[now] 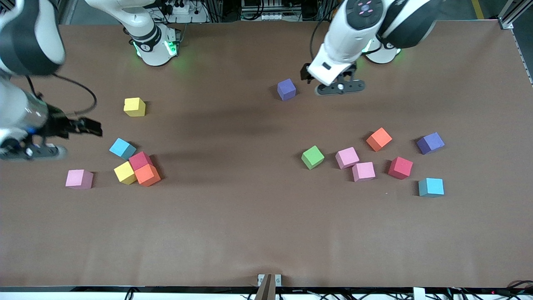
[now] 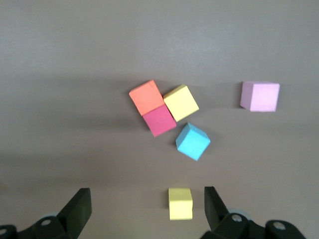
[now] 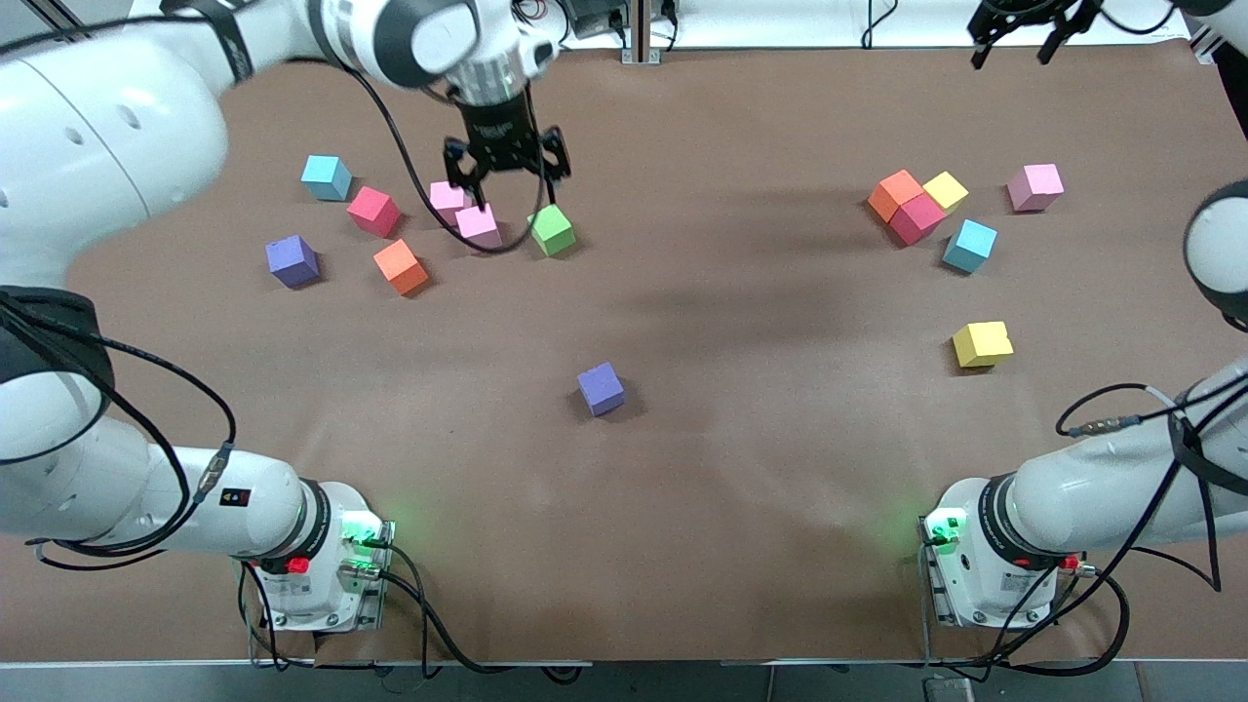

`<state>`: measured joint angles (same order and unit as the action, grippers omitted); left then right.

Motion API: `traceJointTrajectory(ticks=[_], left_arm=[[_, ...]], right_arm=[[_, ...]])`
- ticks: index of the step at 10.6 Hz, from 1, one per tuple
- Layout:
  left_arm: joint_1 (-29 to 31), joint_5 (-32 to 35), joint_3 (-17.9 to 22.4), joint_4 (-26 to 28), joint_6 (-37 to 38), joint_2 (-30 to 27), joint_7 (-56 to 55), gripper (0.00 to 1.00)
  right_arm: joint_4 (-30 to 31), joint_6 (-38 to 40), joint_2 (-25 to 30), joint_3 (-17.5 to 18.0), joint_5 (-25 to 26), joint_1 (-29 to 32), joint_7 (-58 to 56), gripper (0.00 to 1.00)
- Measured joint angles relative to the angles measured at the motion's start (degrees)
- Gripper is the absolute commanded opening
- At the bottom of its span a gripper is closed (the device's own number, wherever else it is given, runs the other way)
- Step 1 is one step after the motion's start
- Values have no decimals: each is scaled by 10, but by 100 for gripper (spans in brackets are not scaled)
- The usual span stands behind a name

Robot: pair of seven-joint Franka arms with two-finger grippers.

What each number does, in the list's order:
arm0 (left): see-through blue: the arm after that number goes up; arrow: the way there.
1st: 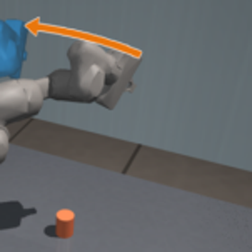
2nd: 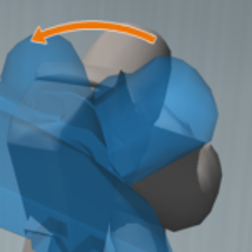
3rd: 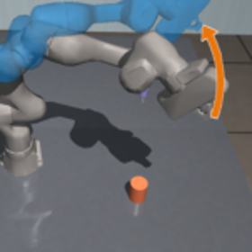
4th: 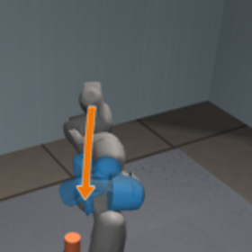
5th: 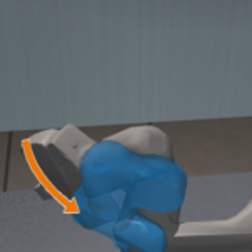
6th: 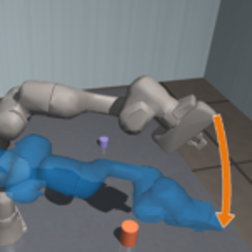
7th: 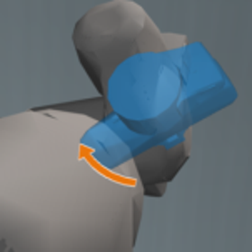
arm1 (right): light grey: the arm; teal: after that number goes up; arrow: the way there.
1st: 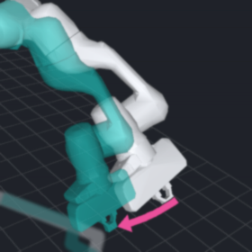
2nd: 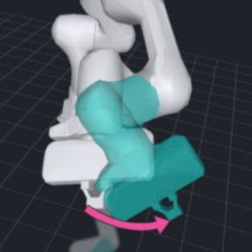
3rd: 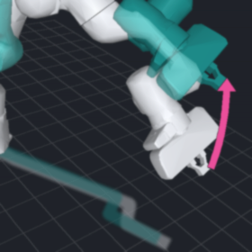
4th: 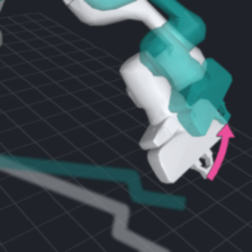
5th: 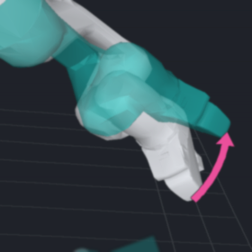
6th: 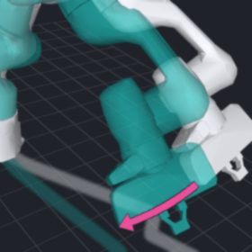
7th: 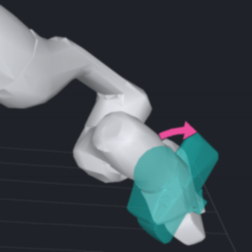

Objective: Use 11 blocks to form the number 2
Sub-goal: 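Grasp the orange cube with the right gripper while the left gripper grasps purple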

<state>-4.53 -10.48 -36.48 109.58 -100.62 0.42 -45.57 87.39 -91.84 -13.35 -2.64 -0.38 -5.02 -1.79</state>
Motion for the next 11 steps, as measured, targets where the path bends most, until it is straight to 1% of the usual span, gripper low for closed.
traceJointTrajectory(ticks=[2, 4, 5, 8, 9, 11], left_arm=[[0, -11, -42, 56, -68, 0, -55, 100], [0, -23, -71, 115, -130, 0, -90, 100], [0, -28, -79, 143, -159, 0, -92, 100], [-5, -34, -115, 227, -301, 9, -114, 100], [-16, -35, -118, 238, -323, 19, -140, 100], [-31, -35, -119, 241, -341, 44, -200, 100]], right_arm=[[1, -48, -48, 0, -1, 0, -30, 100], [4, -98, -90, 1, -4, -6, -66, 100], [15, -130, -104, 1, -4, -14, -83, 100], [56, -208, -137, 1, -9, -26, -143, 100], [60, -225, -152, 0, -15, -25, -171, 100], [83, -271, -180, -1, -26, -23, -205, 100]])
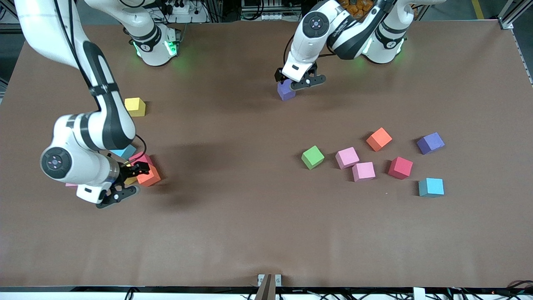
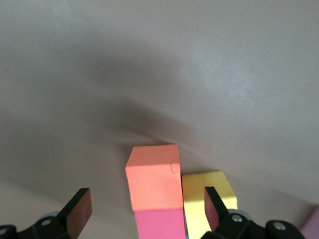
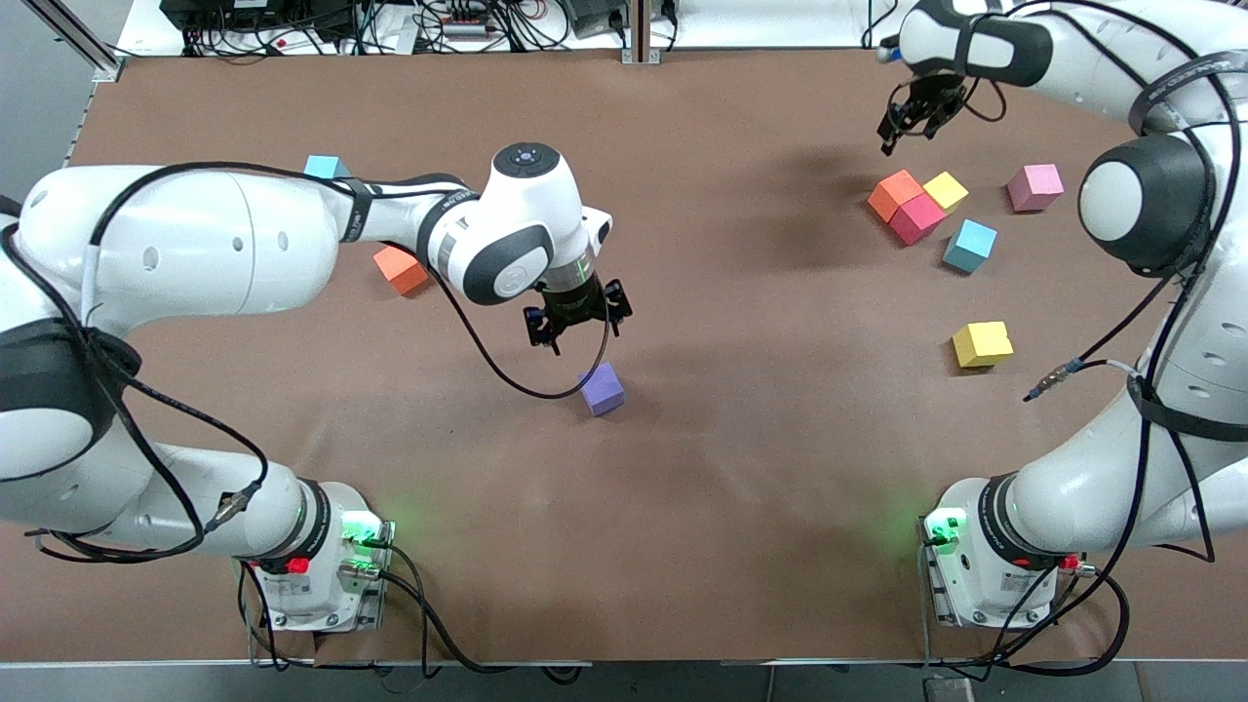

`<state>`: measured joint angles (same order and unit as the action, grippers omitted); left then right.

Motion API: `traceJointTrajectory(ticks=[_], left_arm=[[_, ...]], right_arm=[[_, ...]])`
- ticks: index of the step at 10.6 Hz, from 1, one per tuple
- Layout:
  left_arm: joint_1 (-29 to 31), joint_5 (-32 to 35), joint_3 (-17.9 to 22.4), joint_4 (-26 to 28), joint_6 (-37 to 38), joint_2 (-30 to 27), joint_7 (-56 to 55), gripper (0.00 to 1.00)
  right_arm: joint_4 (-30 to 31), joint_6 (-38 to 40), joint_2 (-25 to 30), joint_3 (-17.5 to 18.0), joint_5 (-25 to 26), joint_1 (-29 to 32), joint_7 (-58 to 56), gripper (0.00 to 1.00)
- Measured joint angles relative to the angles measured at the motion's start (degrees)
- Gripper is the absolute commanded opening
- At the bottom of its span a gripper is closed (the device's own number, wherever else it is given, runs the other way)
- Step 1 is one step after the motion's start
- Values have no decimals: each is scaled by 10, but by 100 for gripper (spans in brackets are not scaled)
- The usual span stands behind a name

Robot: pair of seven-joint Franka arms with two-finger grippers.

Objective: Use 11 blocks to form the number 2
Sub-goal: 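Grasp the orange cube with the right gripper while the left gripper grasps purple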

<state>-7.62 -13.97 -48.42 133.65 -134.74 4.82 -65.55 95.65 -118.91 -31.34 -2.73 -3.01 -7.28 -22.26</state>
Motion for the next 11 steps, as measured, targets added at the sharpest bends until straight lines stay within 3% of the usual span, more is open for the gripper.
traceJointTrajectory(ticks=[7, 11], left_arm=[[-46, 4, 16, 0, -72, 115, -87, 100], [-46, 53, 42, 0, -88, 156, -90, 100]], right_arm=[[66, -79, -14, 0, -6, 1, -21, 100], [74, -99, -29, -1, -9, 2, -22, 97]])
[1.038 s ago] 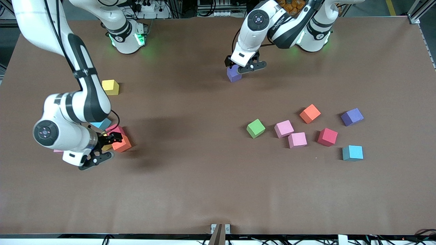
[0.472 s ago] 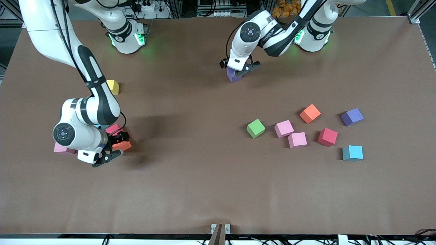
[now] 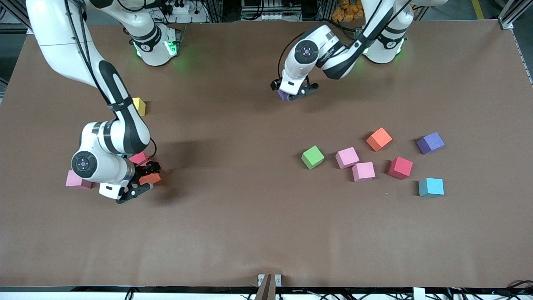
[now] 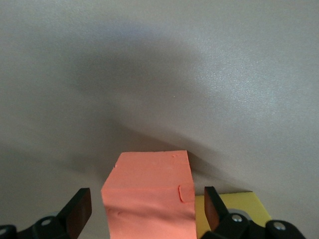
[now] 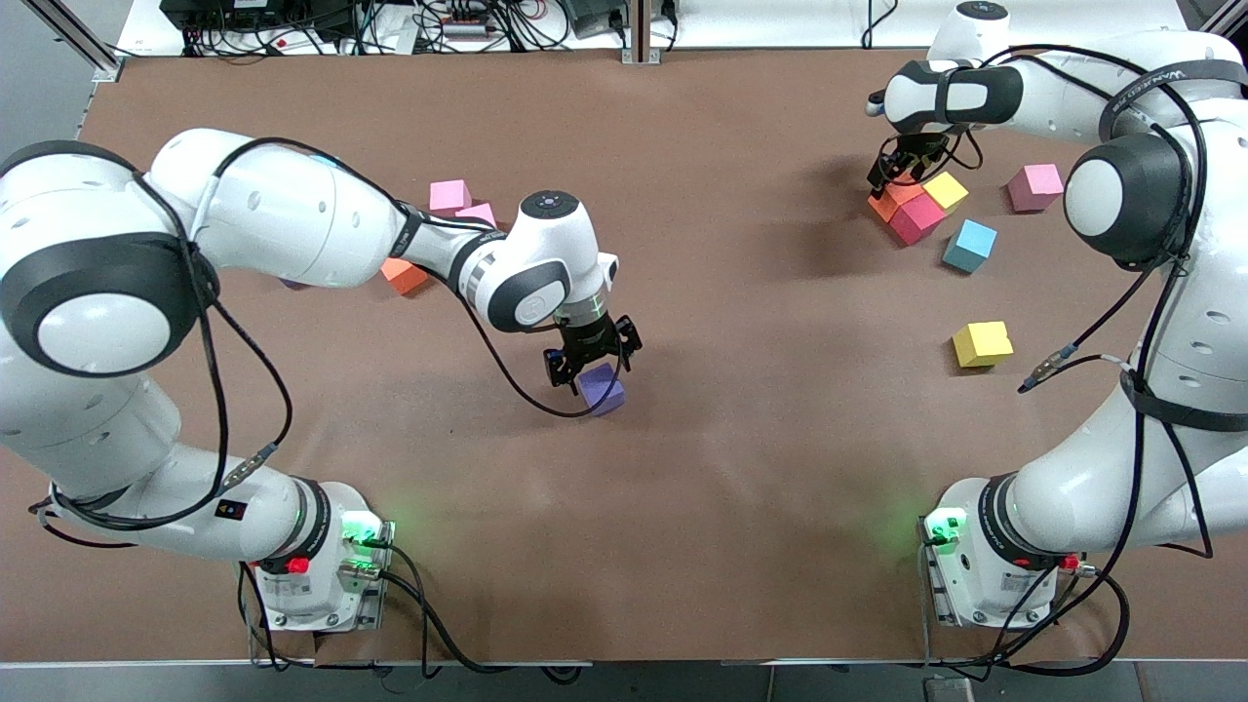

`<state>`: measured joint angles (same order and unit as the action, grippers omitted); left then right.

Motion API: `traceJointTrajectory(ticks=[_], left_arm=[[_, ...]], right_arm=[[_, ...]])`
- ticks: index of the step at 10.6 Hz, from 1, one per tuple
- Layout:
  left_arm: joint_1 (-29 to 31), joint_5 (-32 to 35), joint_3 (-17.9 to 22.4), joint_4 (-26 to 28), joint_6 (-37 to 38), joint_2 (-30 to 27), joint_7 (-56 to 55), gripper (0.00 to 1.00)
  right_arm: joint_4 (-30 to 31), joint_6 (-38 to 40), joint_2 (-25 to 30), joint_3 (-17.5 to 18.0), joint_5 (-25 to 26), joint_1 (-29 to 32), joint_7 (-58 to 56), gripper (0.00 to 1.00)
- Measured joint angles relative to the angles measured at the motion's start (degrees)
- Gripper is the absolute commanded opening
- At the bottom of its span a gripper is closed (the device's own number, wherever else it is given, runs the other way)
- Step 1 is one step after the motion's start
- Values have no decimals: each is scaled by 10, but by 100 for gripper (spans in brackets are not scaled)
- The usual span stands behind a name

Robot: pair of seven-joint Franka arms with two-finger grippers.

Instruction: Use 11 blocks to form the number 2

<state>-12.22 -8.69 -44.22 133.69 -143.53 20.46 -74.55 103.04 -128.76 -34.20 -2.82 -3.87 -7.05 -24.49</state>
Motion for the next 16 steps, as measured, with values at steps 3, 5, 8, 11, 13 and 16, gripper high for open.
traceJointTrajectory(ticks=[3, 5, 8, 11, 13, 16], left_arm=[[-2, 6, 10, 0, -14, 23, 0, 100], [-16, 6, 23, -1, -33, 37, -1, 88], [-31, 9, 42, -4, -49, 54, -1, 32], [-32, 118, 43, -15, -44, 54, 7, 11], [-32, 151, 44, -37, -11, 51, 62, 11], [-36, 143, 44, -94, 75, 52, 142, 11]], right_arm=[[0, -3, -4, 0, -3, 0, -5, 67], [0, -3, -4, 0, -4, 0, -6, 51], [-1, -3, -3, -1, -4, 0, -6, 38], [-6, -3, -3, 1, -4, -2, -7, 35], [-19, 4, -3, 8, -4, -5, -8, 35], [-40, 14, 0, 30, -4, -8, -8, 35]])
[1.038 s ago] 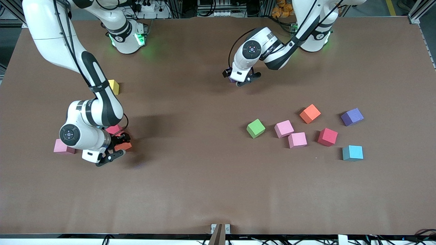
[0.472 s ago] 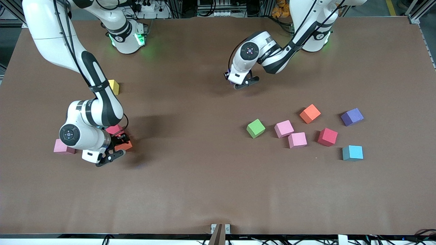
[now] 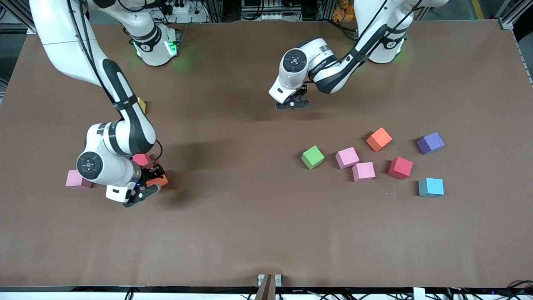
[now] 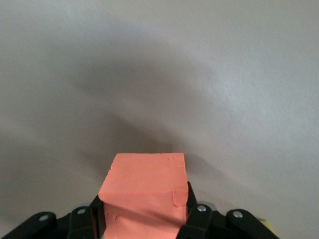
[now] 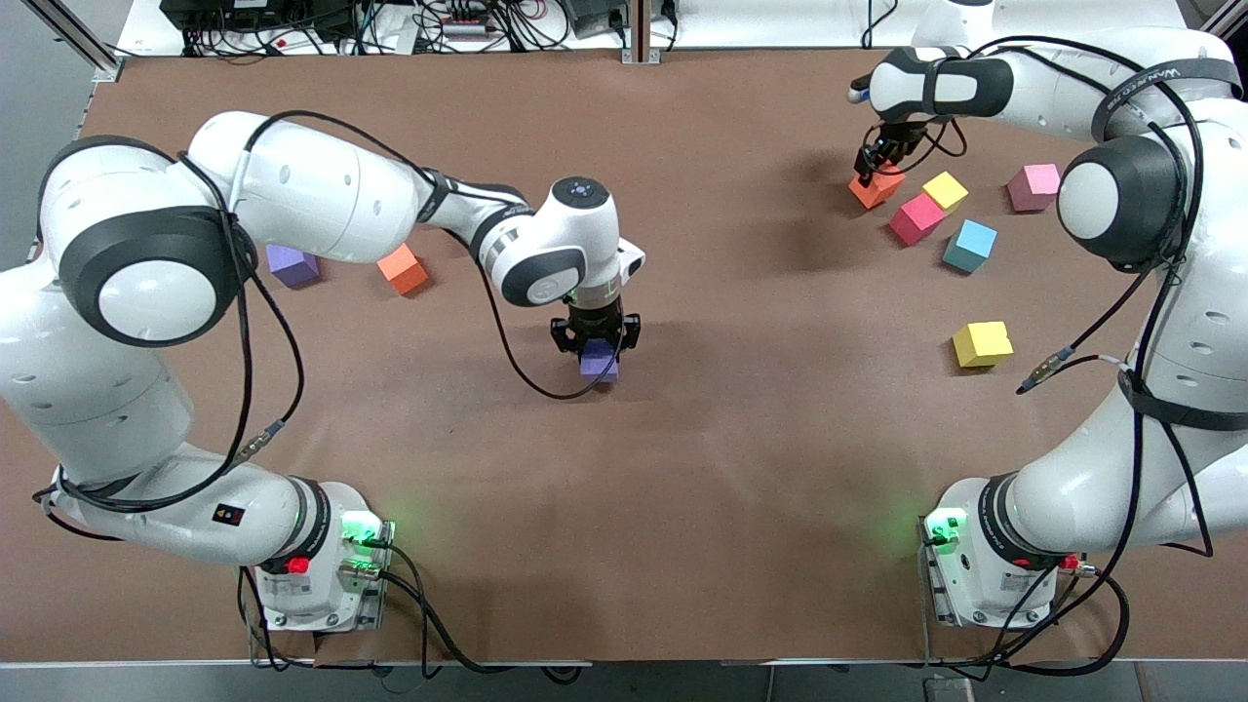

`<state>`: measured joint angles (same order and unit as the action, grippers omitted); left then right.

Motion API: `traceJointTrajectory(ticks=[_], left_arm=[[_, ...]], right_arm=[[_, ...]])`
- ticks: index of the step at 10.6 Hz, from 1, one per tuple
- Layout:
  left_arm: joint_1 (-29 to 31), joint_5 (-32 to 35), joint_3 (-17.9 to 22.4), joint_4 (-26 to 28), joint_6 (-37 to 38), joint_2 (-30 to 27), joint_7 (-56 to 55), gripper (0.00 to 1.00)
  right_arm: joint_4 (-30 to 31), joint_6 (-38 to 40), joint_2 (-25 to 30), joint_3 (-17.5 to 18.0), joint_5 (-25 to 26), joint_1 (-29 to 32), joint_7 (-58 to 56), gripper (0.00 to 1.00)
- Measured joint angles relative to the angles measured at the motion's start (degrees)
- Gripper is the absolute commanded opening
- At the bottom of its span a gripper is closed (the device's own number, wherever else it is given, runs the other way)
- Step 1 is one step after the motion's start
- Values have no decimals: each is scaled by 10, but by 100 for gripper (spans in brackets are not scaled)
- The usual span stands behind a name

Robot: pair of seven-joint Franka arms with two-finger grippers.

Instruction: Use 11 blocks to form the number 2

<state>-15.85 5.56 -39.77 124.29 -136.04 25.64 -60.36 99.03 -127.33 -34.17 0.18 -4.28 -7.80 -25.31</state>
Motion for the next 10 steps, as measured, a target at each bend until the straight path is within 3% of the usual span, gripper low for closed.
traceJointTrajectory(ticks=[3, 6, 10], left_arm=[[-48, -57, 0, -23, 20, 3, 9, 11], [-65, -63, 2, -35, 25, 18, 7, 13], [-68, -65, 9, -80, 25, 86, -32, 17]], right_arm=[[-7, 11, 13, 18, 0, -1, 0, 35], [-8, 13, 23, 34, 0, -1, 0, 36], [-8, 14, 24, 46, 0, -1, 0, 36]])
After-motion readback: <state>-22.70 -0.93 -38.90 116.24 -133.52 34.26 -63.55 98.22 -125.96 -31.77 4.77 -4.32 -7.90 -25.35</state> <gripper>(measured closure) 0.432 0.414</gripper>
